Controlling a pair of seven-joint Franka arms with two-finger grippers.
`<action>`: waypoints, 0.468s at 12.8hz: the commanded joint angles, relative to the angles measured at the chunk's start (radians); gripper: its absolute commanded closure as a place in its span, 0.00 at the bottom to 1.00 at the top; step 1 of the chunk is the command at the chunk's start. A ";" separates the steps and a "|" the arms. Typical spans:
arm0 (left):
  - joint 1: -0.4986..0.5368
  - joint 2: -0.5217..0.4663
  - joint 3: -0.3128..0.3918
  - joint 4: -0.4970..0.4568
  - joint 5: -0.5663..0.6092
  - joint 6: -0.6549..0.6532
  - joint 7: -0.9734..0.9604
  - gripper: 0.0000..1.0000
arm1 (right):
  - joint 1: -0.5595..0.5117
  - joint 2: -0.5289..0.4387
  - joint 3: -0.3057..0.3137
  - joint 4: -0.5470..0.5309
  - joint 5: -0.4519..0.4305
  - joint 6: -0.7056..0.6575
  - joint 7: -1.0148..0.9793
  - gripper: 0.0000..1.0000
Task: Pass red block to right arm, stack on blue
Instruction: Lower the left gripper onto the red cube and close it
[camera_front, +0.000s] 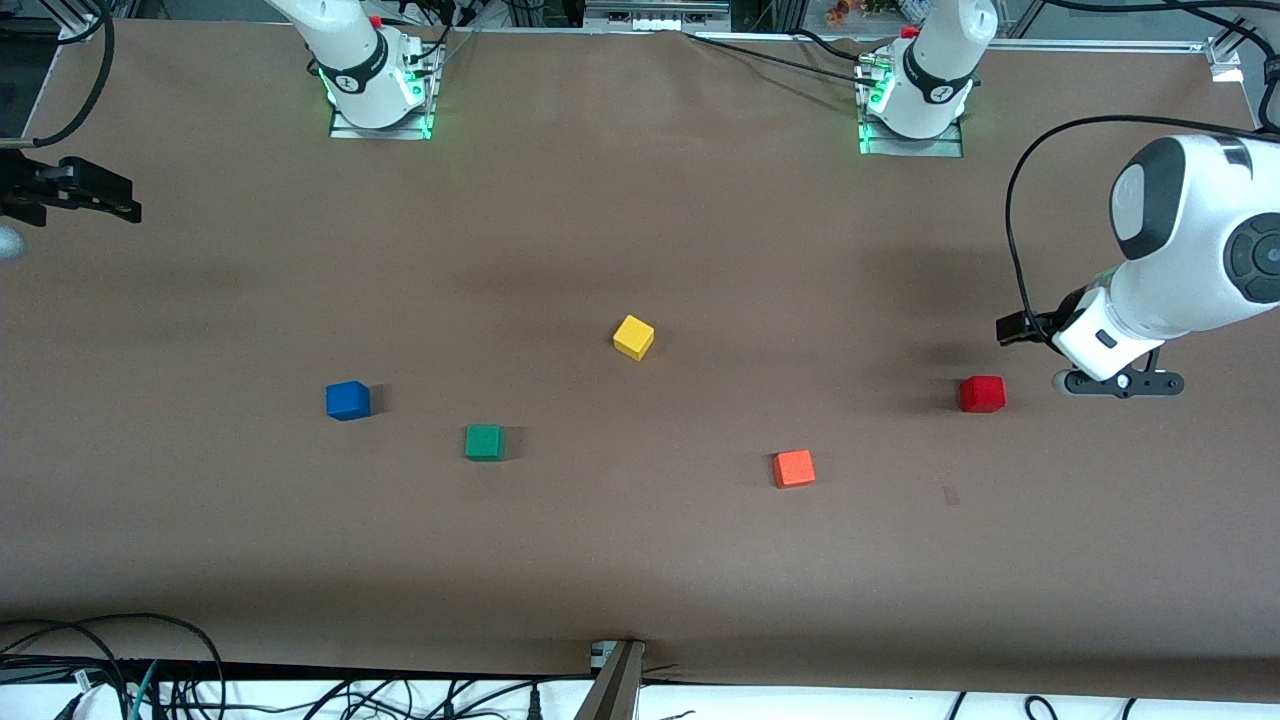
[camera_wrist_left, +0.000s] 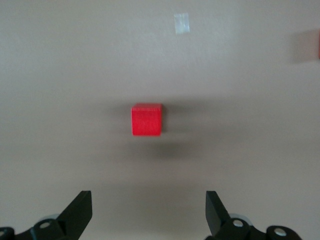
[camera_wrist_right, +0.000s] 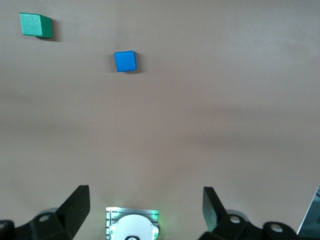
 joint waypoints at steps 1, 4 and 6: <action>0.035 0.050 -0.001 -0.026 -0.002 0.128 0.022 0.00 | -0.008 0.010 0.002 0.025 0.012 -0.008 -0.003 0.00; 0.059 0.082 -0.004 -0.141 -0.019 0.322 0.011 0.00 | -0.010 0.010 -0.001 0.025 0.012 -0.008 -0.005 0.00; 0.057 0.116 -0.004 -0.184 -0.027 0.414 0.007 0.00 | -0.010 0.010 -0.001 0.025 0.012 -0.008 -0.003 0.00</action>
